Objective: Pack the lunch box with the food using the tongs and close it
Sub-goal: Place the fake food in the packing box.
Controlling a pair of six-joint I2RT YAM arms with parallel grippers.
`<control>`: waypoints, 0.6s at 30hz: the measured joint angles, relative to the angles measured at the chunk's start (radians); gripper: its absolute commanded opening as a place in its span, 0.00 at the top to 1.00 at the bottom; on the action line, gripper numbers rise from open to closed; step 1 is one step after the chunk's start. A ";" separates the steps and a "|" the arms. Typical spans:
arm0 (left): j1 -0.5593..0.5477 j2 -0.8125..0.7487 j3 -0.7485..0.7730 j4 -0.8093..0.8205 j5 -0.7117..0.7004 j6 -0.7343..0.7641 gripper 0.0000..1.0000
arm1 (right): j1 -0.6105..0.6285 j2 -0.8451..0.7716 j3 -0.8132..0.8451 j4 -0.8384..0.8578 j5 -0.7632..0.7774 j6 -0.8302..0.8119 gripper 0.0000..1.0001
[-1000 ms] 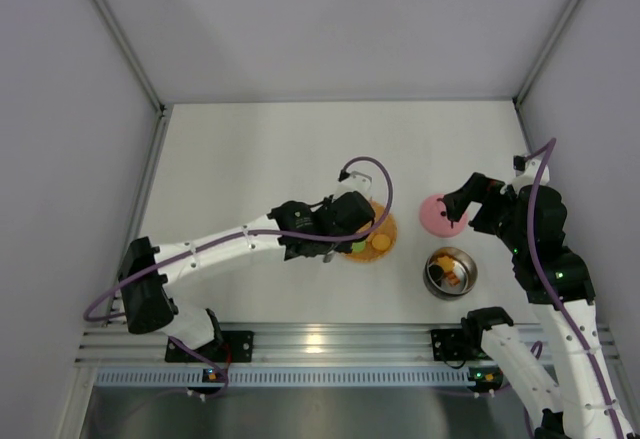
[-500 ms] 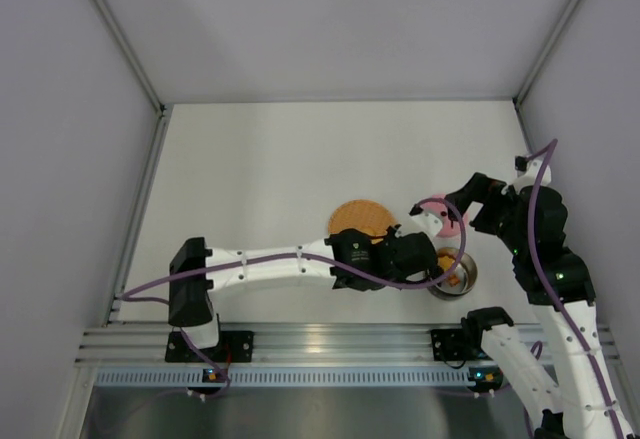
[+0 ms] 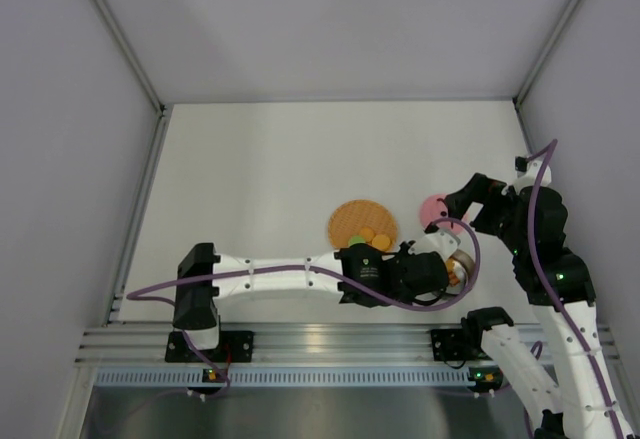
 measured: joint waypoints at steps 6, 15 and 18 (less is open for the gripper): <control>-0.001 0.021 0.000 0.006 0.018 0.011 0.64 | 0.000 0.000 0.000 -0.002 0.000 0.000 0.01; -0.002 0.026 0.000 0.034 0.023 0.027 0.49 | 0.000 0.001 0.000 -0.002 0.000 0.000 0.01; -0.002 0.026 0.000 0.041 0.022 0.030 0.49 | 0.000 0.001 0.000 -0.002 0.000 0.000 0.01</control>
